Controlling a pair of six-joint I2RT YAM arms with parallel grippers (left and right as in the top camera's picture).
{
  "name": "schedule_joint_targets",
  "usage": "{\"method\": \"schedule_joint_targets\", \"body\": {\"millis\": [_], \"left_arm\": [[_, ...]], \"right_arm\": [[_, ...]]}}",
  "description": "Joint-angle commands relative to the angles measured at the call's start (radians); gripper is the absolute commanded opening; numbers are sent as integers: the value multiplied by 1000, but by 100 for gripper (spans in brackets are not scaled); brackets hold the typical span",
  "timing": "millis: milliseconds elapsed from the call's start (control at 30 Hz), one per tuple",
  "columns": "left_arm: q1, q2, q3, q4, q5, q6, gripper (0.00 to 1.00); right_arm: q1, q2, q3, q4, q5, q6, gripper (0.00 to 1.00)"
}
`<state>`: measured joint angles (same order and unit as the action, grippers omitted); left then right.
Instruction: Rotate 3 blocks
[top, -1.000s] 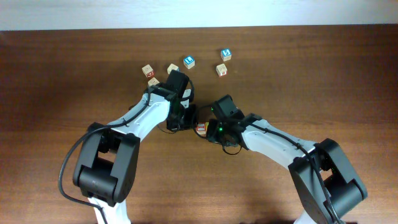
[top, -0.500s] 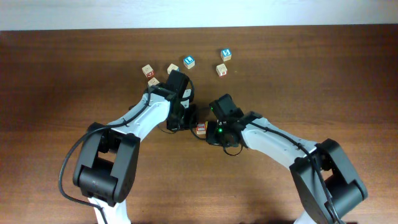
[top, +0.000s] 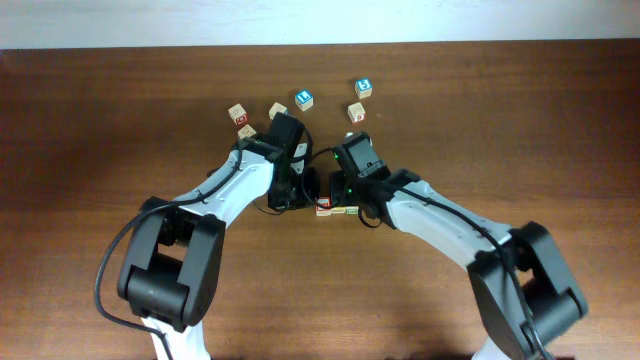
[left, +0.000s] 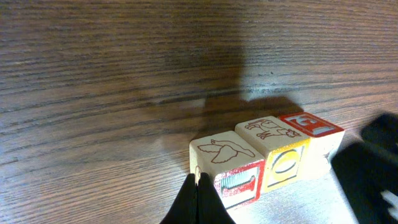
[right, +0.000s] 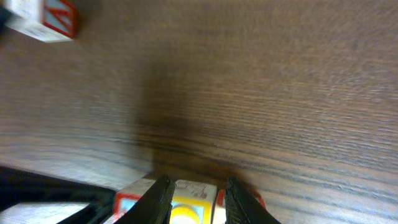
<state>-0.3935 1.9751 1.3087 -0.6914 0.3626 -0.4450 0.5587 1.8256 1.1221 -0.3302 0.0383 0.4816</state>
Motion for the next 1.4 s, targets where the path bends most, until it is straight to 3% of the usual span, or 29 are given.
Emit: {"method": "schedule_joint_targets", "body": {"millis": [0, 1367], "left_arm": [[-3, 7, -3, 2, -3, 17, 0], [-3, 7, -3, 1, -3, 17, 0]], "right_arm": [[-5, 45, 9, 10, 27, -34, 29], [-3, 45, 9, -21, -26, -59, 27]]}}
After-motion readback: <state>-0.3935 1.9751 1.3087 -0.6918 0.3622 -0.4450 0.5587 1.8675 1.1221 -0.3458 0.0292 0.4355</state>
